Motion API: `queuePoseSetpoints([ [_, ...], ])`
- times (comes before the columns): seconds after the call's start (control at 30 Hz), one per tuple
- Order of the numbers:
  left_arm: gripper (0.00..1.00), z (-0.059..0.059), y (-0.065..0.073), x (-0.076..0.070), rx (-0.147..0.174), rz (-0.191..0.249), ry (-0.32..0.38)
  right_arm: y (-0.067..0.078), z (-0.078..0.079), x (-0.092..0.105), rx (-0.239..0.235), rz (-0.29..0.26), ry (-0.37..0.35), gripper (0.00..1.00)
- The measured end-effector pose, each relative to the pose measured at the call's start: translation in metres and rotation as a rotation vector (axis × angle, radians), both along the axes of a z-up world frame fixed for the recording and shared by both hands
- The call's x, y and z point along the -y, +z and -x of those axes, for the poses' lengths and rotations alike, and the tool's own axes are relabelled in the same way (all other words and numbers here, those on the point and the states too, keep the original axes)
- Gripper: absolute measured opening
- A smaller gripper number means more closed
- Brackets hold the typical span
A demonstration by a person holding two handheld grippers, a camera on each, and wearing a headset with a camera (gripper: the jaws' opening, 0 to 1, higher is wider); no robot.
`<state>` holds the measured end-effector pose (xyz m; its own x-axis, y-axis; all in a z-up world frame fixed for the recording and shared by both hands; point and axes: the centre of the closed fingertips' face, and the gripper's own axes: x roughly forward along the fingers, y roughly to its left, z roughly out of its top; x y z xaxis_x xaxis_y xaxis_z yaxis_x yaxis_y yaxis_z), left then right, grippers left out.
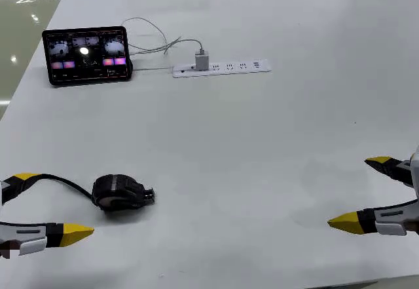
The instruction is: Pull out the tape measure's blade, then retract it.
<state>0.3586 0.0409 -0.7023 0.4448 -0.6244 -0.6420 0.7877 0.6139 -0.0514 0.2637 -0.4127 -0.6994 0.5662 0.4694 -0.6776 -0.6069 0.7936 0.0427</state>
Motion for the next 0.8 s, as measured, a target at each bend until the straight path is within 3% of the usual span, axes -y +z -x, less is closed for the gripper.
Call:
queuePoseSetpoints([
  [0.2, 0.99, -0.002, 0.001, 0.001, 0.007, -0.001, -0.014, 0.001, -0.003, 0.001, 0.010, 0.010, 0.001, 0.99],
  [0.23, 0.99, -0.002, 0.001, 0.001, 0.011, -0.001, -0.016, 0.005, -0.008, 0.002, 0.053, 0.020, 0.004, 0.99],
  [0.3, 0.99, -0.003, 0.002, 0.003, 0.011, 0.012, -0.017, 0.004, -0.007, 0.001, 0.029, 0.006, 0.001, 0.99],
  [0.5, 0.99, -0.005, 0.002, 0.005, 0.025, -0.008, -0.049, 0.003, -0.013, 0.000, 0.021, 0.019, 0.014, 0.99],
  [0.6, 0.99, -0.009, 0.000, 0.006, 0.033, -0.036, -0.070, 0.003, -0.019, -0.003, 0.027, 0.018, 0.022, 0.99],
  [0.67, 0.99, -0.012, -0.005, 0.003, 0.039, -0.084, -0.083, 0.004, -0.023, -0.009, 0.042, 0.002, 0.045, 0.99],
  [0.7, 0.99, -0.012, -0.008, 0.006, 0.021, -0.087, -0.088, 0.004, -0.026, -0.012, 0.048, 0.004, 0.054, 0.99],
  [0.8, 0.99, -0.013, -0.012, 0.009, 0.008, -0.108, -0.117, 0.004, -0.033, -0.023, 0.074, -0.006, 0.091, 0.99],
])
